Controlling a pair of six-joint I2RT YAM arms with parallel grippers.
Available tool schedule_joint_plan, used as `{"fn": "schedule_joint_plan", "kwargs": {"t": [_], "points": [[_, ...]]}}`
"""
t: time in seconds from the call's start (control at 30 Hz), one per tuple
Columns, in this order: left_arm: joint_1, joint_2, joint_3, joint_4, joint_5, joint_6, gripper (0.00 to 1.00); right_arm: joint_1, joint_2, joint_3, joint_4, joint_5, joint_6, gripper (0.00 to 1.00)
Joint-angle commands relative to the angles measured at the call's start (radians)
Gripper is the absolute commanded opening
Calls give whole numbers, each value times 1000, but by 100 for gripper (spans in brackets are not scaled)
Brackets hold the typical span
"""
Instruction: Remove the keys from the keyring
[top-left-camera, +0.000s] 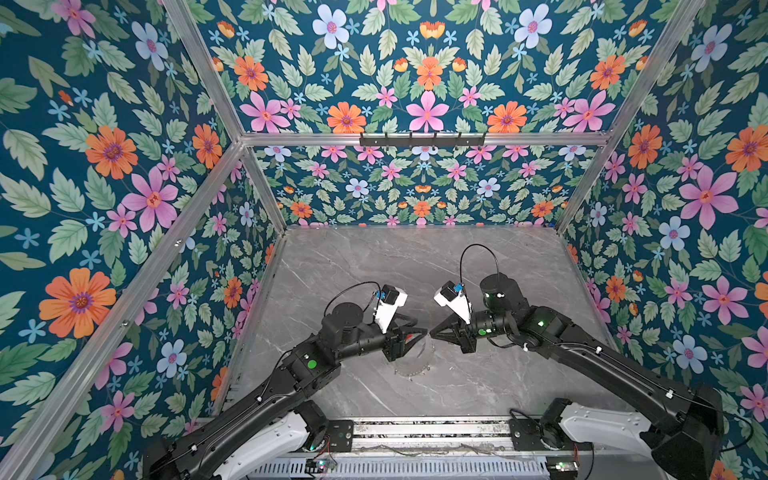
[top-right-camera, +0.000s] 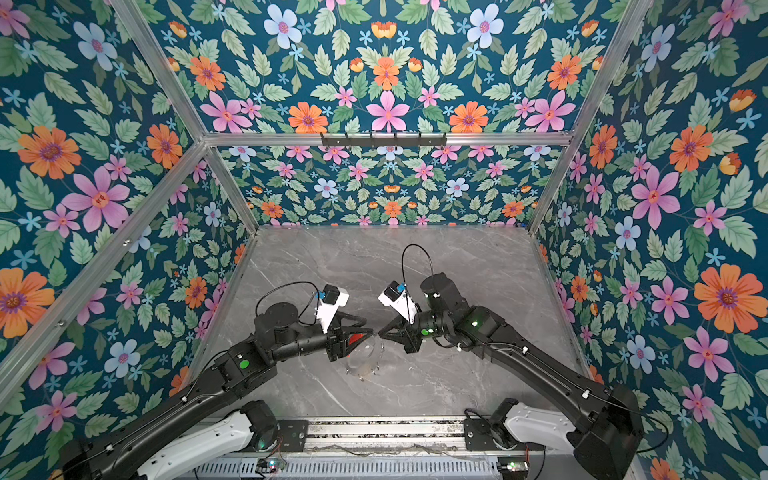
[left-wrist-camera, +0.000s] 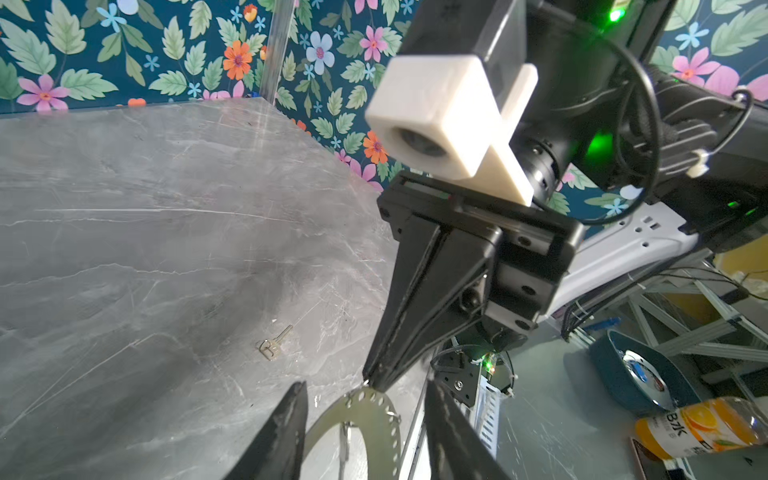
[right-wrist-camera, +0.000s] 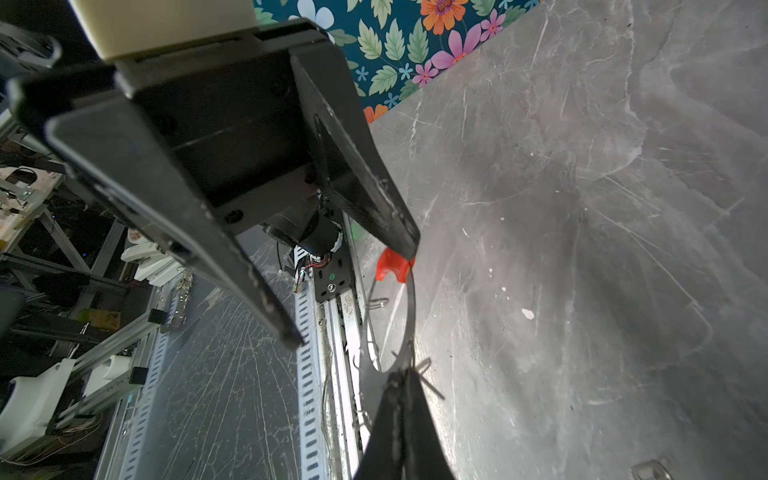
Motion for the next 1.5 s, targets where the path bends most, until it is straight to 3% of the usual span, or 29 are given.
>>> {"fn": "schedule_joint_plan", "kwargs": {"t": [0.0,0.17,0.43,0.6,0.73,0.87,1.07,1.17,1.47], "points": [[1,10,6,33,15,15,60,0,-11,3,7,-35,-14,0],[1,12,2,-10,-82,0,72,1,-39,3,-17,-25,-24,0],[1,25,-5,-37,-102,-12,72,1,-107,-12,11,25,-13,0],[3,7,-27,36,9,-24,55,0,-126,-16,20,55,-9,0],[4,9,-44,108,136,-45,54,1,-142,-25,38,73,-2,0],[4,36,-40,122,164,-50,48,1,-149,-29,57,69,8,0],[4,67,-35,143,195,-56,20,1,-151,-23,48,52,-5,0],[4,73,-32,154,218,-56,0,1,-150,-27,58,-6,-24,0],[4,55,-41,212,357,-54,0,1,-148,-24,77,-148,-60,0]]}}
